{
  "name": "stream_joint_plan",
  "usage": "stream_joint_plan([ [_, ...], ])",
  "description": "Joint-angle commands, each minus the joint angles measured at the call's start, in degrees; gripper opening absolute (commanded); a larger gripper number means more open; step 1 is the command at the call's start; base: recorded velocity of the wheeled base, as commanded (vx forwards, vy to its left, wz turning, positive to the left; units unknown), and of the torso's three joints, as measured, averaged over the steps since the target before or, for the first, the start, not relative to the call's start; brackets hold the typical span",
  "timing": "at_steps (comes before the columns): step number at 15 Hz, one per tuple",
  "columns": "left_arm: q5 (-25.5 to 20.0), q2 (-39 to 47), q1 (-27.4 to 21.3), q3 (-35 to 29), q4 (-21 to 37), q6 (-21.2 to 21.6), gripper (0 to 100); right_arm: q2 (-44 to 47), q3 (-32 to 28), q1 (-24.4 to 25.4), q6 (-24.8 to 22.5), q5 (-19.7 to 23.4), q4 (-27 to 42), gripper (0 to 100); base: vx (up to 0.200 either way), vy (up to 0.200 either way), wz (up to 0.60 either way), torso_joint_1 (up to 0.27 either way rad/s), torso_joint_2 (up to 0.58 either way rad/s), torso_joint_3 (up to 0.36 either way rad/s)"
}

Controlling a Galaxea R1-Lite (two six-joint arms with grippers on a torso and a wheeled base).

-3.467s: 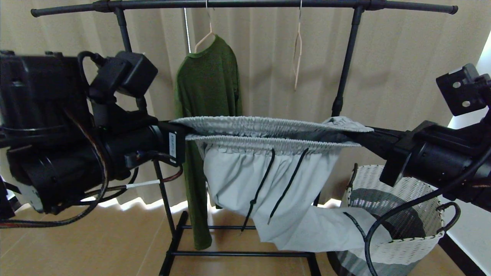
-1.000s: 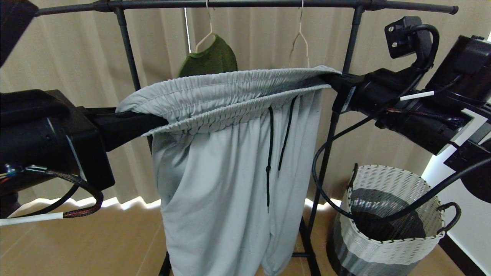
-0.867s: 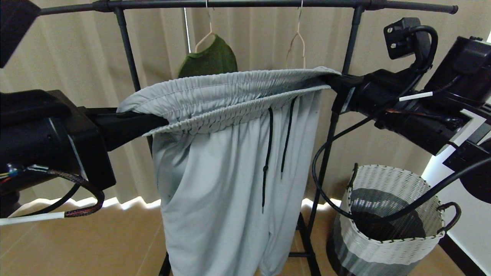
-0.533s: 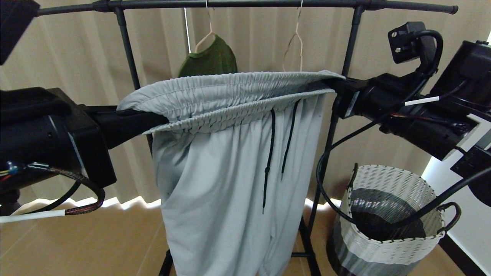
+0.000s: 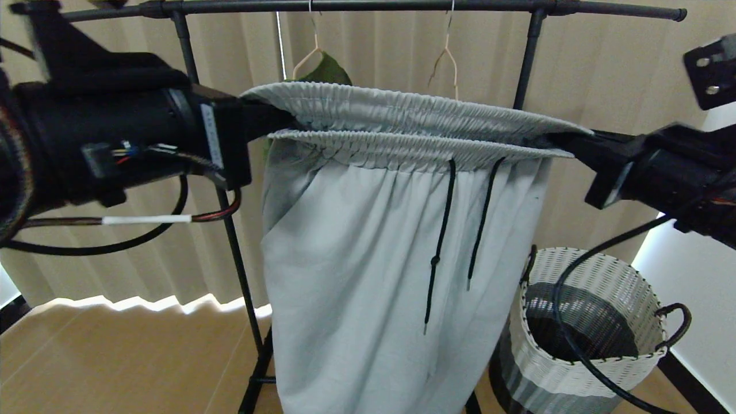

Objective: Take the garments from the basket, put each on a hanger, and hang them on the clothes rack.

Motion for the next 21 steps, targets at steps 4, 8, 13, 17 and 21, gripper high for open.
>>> stream_joint_plan([
  [4,6.9,19.1,1.2,-17.3,-1.5,-1.7,0,-14.2,4.4,7.0,0.3,0.7,8.1,0,0.0,0.0,0.0,0.0,0.0,0.0],
  [8,9.6,24.1,1.2,-22.8,-1.7,-3.6,0,-14.8,5.6,10.0,1.5,0.7,8.8,0,0.0,0.0,0.0,0.0,0.0,0.0],
  [13,9.6,23.8,1.7,-21.7,-1.7,-3.9,0,-14.6,6.0,9.9,1.9,0.5,8.8,0,0.0,0.0,0.0,0.0,0.0,0.0],
  [17,9.1,18.3,3.5,-16.4,-1.4,-4.4,0,-12.4,6.7,4.5,1.9,0.4,8.0,0,0.0,0.0,0.0,0.0,0.0,0.0],
  [21,8.6,9.5,5.1,-5.0,-1.2,-1.3,0,-5.4,2.7,1.5,2.2,0.4,7.4,0,0.0,0.0,0.0,0.0,0.0,0.0],
])
